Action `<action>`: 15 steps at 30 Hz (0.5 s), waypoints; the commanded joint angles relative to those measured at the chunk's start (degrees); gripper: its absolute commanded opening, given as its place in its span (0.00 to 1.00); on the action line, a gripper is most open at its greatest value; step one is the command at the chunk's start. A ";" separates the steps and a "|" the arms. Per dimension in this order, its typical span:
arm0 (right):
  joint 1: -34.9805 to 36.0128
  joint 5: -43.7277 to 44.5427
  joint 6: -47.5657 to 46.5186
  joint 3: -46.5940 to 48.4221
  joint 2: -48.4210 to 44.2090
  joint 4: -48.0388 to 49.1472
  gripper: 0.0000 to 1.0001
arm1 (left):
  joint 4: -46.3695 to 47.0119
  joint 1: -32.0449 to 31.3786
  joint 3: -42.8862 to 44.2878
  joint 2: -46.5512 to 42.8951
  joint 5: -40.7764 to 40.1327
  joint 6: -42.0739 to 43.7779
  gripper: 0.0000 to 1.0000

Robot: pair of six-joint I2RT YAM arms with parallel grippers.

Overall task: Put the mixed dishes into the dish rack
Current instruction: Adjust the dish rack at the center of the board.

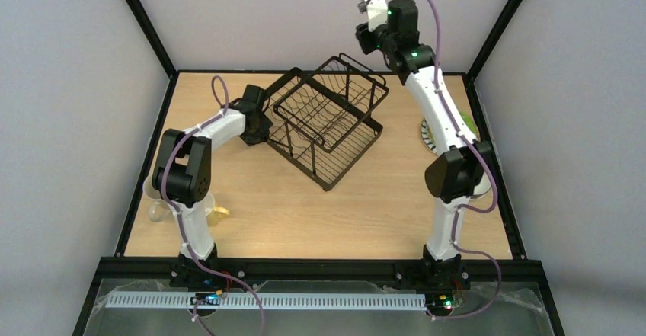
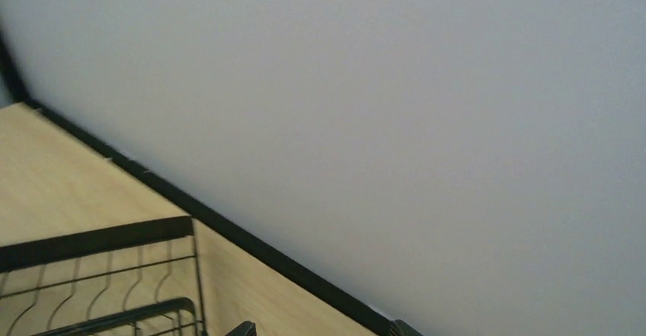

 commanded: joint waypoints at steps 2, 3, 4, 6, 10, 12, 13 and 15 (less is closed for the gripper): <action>0.28 23.04 11.12 -7.88 -10.09 2.50 1.00 | 2.14 -2.01 -3.89 -2.41 9.26 -8.48 0.01; 0.32 25.10 12.21 -8.99 -11.10 2.11 1.00 | 2.55 -2.41 -4.32 -2.73 9.69 -10.04 0.02; 0.32 27.74 13.46 -9.98 -11.94 1.55 1.00 | 3.09 -2.72 -4.66 -3.00 10.02 -11.35 0.01; 0.32 31.88 15.51 -11.70 -13.70 -0.11 1.00 | 3.74 -3.64 -5.08 -3.50 10.53 -13.80 0.02; 0.30 37.37 21.80 -18.59 -19.17 -1.51 1.00 | 6.16 -5.17 -6.97 -5.06 10.75 -19.34 0.02; 0.25 38.61 25.86 -23.20 -22.19 -2.33 1.00 | 7.35 -5.80 -8.48 -6.05 10.67 -22.39 0.02; 0.24 38.85 27.83 -25.58 -23.83 -2.76 1.00 | 8.19 -6.02 -10.00 -6.71 10.65 -24.08 0.02; 0.23 38.50 31.09 -30.73 -27.05 -3.35 1.00 | 11.47 -6.23 -13.43 -8.59 10.67 -28.05 0.02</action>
